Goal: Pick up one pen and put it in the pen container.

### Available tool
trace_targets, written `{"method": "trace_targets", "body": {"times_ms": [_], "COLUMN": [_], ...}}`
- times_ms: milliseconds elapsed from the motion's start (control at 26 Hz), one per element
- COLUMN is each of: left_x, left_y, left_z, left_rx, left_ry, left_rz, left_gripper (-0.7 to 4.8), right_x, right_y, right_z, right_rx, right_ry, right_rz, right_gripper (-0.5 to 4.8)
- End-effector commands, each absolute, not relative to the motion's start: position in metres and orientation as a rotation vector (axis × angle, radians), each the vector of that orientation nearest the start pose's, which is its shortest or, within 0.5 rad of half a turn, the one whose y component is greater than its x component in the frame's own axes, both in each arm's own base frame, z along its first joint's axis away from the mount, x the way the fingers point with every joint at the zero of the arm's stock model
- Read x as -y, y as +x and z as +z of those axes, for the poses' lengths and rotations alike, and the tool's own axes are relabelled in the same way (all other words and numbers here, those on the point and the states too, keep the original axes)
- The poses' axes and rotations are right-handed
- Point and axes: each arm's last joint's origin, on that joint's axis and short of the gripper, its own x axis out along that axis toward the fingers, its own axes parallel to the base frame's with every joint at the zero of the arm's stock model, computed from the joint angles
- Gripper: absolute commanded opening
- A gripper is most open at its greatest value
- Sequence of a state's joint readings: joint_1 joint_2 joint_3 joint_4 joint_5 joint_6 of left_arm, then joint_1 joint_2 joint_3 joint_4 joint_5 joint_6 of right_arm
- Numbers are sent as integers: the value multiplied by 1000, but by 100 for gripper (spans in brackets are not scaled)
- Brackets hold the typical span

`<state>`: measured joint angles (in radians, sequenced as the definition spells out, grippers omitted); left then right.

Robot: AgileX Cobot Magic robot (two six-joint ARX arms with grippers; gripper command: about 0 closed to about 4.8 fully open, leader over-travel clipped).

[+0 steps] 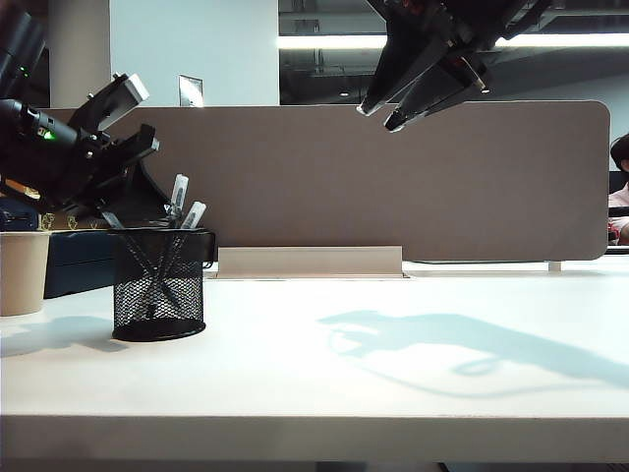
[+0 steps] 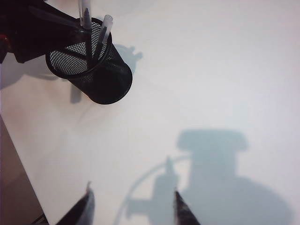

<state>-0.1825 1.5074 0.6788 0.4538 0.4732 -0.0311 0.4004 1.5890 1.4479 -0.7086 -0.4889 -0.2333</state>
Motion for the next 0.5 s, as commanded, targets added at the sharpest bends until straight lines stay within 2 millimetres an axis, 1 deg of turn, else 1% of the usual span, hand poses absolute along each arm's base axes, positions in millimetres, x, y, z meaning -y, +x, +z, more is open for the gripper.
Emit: {"method": "trace_targets", "body": {"times_ms": [39, 231, 270, 308, 347, 385, 501], "left_x": [68, 68, 68, 68, 68, 68, 68], "left_y": [293, 293, 293, 293, 292, 293, 293], "left_z": [192, 191, 191, 192, 192, 192, 192], "left_rx": [-403, -413, -413, -411, -408, -406, -406], "left_ry": [-83, -84, -84, -86, -87, -88, -87], "left_rz": [-645, -645, -645, -653, -664, -667, -666], "left_gripper": [-6, -4, 5, 54, 76, 86, 86], "right_x": [-144, -143, -143, -143, -143, -143, -142], "right_y": [305, 305, 305, 306, 306, 306, 306], "right_z": [325, 325, 325, 325, 325, 325, 324], "right_rx": [-757, -759, -758, -757, -756, -757, -759], "right_ry": [-171, -182, -183, -183, -183, -189, -204], "right_rz": [931, 908, 908, 908, 906, 894, 869], "right_gripper": [212, 212, 212, 212, 213, 213, 212]}}
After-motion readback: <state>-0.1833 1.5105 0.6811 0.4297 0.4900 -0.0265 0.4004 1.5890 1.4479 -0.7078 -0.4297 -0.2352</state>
